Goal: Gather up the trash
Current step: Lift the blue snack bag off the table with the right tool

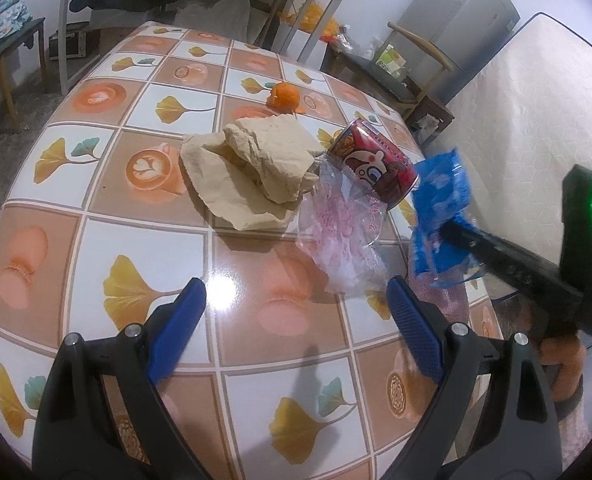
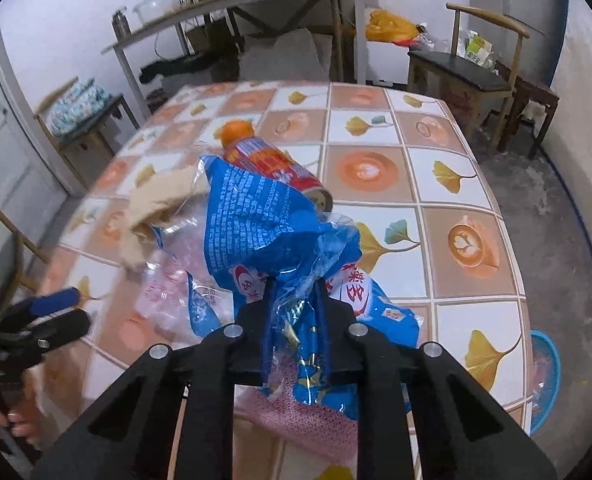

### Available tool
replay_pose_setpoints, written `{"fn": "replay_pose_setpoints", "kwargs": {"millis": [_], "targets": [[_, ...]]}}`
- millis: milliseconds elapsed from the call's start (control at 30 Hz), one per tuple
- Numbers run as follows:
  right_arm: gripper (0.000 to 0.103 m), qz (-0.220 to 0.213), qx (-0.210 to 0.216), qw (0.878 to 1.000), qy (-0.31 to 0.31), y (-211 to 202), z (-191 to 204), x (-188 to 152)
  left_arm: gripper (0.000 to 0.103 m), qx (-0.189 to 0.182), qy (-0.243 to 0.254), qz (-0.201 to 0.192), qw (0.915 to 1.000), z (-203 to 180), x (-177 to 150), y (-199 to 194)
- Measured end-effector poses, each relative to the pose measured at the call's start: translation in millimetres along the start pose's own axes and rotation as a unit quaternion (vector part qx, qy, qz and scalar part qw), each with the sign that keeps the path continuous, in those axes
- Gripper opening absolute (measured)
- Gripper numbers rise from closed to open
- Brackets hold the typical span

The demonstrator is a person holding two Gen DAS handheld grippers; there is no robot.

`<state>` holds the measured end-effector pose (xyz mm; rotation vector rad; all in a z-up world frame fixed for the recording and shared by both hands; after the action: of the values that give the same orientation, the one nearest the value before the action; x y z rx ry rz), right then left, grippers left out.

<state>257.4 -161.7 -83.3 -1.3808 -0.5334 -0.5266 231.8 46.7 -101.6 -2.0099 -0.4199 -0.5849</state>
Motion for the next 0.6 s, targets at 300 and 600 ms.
{"fn": "replay_pose_setpoints", "kwargs": {"millis": [300, 600], "targets": [[0.016, -0.056, 0.111, 0.99, 0.074, -49, -13, 15, 0.087, 0.001, 0.016, -0.002, 0.9999, -9, -1, -2], [0.012, -0.082, 0.191, 0.966, 0.154, -70, -40, 16, 0.087, -0.003, 0.051, -0.006, 0.9987, -30, -1, 6]]}}
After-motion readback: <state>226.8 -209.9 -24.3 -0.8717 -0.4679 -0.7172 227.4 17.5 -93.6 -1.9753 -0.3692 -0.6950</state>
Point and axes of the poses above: each gripper's, at about its wrist camera, not at the fingertips, and y roughly the way its jaws point, z to its left, x to its top, the point moved 8 cm from there along y, roughly the way its jaws point, and after that the axes turned 1 degree about -z, right-handed, at the moved point
